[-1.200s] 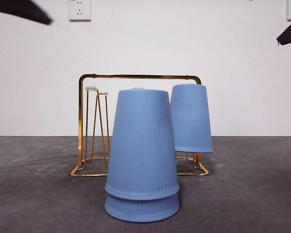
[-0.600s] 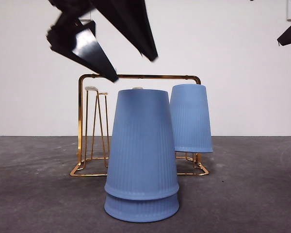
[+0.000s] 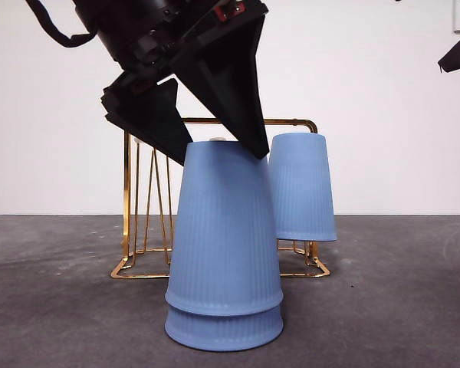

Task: Pick the top cup and place it on cupholder, pick up the mid cup and place it on cupholder, last pick the bottom cup and place it on cupholder.

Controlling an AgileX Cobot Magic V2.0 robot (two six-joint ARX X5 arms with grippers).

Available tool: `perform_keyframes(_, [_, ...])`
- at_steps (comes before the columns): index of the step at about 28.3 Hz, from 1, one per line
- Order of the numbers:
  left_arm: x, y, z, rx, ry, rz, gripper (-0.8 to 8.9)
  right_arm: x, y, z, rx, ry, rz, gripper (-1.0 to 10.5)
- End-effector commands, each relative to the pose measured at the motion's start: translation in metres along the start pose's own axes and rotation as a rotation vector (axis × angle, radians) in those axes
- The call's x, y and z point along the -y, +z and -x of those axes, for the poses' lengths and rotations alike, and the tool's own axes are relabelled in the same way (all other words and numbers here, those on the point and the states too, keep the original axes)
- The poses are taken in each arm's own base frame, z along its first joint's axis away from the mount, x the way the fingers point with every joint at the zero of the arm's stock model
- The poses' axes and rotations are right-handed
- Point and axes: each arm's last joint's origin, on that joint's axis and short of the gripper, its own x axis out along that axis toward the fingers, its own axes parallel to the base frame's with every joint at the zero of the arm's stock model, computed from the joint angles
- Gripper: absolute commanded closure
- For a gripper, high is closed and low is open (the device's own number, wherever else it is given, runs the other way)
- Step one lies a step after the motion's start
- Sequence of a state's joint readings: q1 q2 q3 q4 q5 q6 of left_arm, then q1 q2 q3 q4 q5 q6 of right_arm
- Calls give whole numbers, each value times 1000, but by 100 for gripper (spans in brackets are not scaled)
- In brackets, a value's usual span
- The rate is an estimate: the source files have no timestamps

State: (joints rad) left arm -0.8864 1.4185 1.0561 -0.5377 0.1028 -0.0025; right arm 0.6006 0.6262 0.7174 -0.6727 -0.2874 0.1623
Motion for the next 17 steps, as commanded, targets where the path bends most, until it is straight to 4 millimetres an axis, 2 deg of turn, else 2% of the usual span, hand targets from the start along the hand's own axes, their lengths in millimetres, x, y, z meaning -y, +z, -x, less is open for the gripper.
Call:
perform_keyframes(1, [3, 7, -1, 22, -2, -35, 369, -1, 3, 0, 7, 7, -4, 474])
perform_keyframes(8, [3, 6, -1, 14, 0, -36, 384, -1, 3, 0, 8, 7, -3, 474])
perform_keyframes(12, [3, 6, -1, 12, -1, -35, 474, -1, 3, 0, 8, 7, -3, 474])
perform_keyframes(17, [3, 6, -1, 9, -1, -30, 476, -1, 3, 0, 8, 7, -3, 474])
